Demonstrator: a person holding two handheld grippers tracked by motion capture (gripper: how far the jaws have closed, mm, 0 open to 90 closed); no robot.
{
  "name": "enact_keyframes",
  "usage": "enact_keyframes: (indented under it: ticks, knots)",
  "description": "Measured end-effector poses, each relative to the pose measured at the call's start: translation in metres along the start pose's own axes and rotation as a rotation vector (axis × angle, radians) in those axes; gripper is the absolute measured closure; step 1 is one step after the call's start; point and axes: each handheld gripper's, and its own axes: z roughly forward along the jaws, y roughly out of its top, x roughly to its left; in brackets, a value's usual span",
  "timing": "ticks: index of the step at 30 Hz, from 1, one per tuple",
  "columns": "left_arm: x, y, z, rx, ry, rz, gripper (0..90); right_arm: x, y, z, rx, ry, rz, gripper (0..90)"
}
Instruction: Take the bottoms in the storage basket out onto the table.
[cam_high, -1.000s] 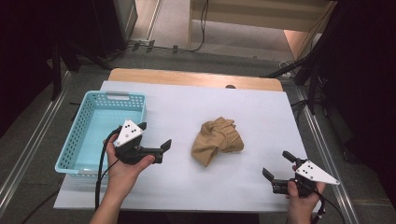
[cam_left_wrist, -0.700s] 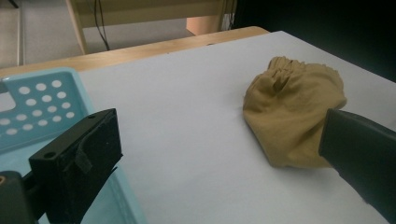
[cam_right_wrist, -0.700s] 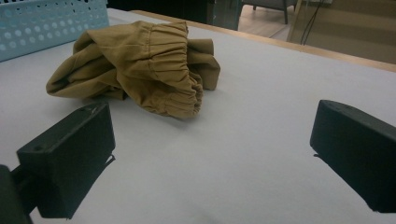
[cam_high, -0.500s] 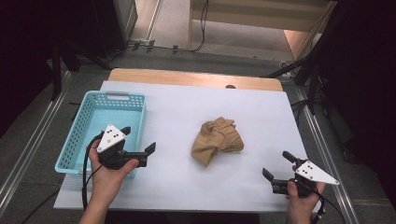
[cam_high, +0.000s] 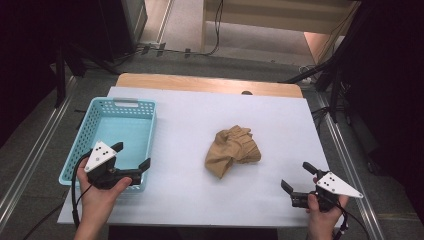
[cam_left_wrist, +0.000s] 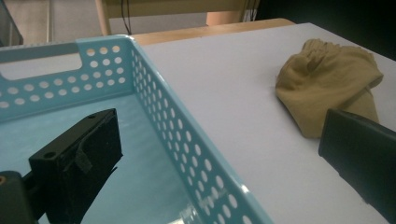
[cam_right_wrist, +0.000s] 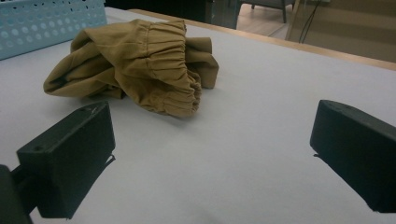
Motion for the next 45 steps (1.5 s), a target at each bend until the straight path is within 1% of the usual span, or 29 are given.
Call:
enact_keyframes:
  ticks: [4,13,15,18,22,29,34,40,45]
  knots:
    - [0.006,-0.005,-0.005,0.000,0.014,-0.008,0.0,0.000,0.000,0.000,-0.001,0.000,-0.005,0.0]
    - [0.015,-0.015,-0.010,0.007,0.029,-0.019,0.0,-0.001,0.000,-0.001,-0.004,-0.004,-0.003,0.0]
    - [0.016,-0.016,-0.012,0.002,0.027,-0.023,0.0,-0.001,0.000,-0.002,-0.002,-0.007,0.002,0.0]
    - [0.018,-0.018,-0.015,0.004,0.040,-0.013,0.0,-0.002,0.000,-0.002,-0.004,-0.007,0.002,0.0]
    - [0.021,-0.023,-0.018,0.006,0.048,-0.021,0.0,-0.002,0.000,-0.003,-0.005,-0.009,0.004,0.0]
    - [0.031,-0.029,-0.027,-0.001,0.071,-0.036,0.0,-0.003,0.000,-0.003,-0.006,-0.010,0.003,0.0]
    - [0.038,-0.034,-0.031,0.003,0.083,-0.049,0.0,-0.003,0.000,-0.003,-0.006,-0.009,0.003,0.0]
    - [0.041,-0.038,-0.036,0.001,0.100,-0.038,0.0,-0.003,0.000,-0.003,-0.014,-0.003,-0.006,0.0]
    - [0.042,-0.042,-0.038,-0.002,0.123,-0.010,0.0,-0.003,0.000,-0.004,-0.013,-0.003,-0.004,0.0]
